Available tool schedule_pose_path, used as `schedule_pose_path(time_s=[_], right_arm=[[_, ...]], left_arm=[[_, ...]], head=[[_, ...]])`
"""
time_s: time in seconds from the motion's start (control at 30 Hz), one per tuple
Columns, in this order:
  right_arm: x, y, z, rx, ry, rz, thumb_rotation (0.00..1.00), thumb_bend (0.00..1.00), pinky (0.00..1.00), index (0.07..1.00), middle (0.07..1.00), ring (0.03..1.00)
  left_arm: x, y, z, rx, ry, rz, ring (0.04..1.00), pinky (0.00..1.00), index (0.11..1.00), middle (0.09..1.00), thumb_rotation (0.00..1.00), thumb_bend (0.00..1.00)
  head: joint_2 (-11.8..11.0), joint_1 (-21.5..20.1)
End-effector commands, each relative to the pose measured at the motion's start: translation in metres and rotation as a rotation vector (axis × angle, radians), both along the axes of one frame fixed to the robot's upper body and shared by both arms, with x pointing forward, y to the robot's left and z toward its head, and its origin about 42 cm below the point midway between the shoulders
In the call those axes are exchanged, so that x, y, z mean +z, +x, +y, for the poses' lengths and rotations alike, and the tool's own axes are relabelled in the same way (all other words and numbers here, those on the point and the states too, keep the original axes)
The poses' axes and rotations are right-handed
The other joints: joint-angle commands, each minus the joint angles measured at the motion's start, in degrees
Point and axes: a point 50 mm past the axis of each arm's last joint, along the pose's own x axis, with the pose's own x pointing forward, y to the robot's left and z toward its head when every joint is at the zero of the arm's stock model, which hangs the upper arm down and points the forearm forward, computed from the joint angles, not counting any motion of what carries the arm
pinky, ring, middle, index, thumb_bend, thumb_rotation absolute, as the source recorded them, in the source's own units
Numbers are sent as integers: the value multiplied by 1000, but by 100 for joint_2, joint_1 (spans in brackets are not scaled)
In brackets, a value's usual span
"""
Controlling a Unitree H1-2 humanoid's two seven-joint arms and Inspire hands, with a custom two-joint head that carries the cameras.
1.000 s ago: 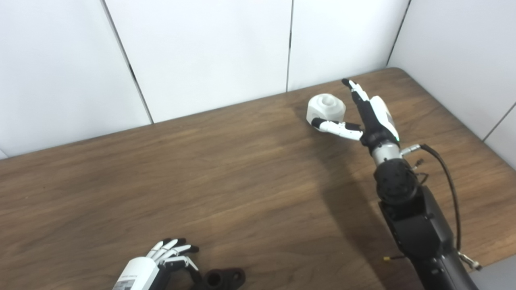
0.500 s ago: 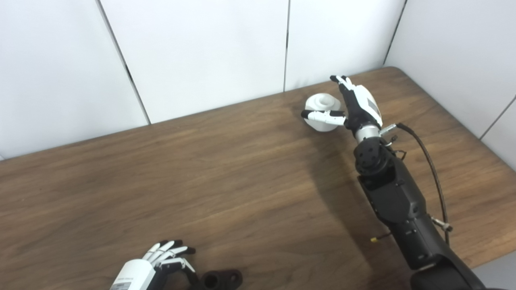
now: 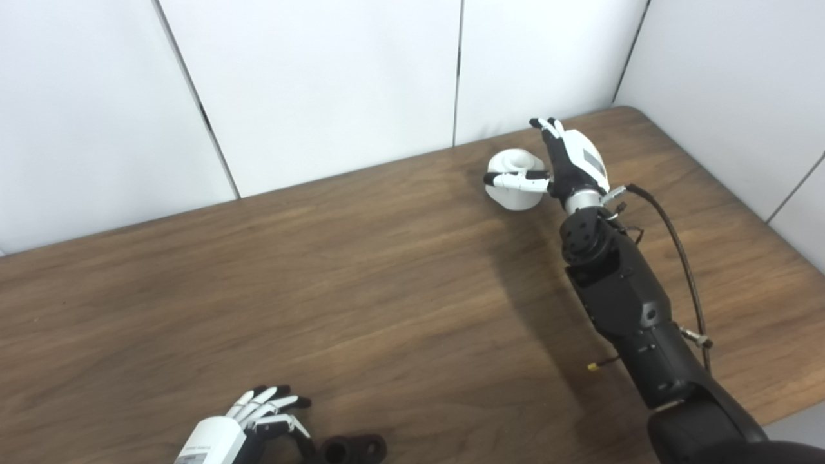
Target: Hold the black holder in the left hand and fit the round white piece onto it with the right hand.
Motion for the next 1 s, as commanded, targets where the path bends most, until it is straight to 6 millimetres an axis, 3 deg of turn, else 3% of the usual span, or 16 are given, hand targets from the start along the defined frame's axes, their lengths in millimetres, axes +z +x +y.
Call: schedule_pose_path(time_s=[0.0,0.47,0.97], right_arm=[[31,9,-3,-7,-41,-79,469,800,907,906,994,1000],[26,7,6,-60,-74,-87,375,810,858,789,926,979],[22,5,8,-65,-61,-54,359,820,808,781,915,967]], left_arm=[[-6,-6,12,25,54,51,902,934,486,812,46,520],[-1,-6,12,31,57,54,892,919,486,806,46,520],[3,-6,10,36,57,47,887,912,486,802,46,520]], head=[[4,-1],[38,18],[68,26]])
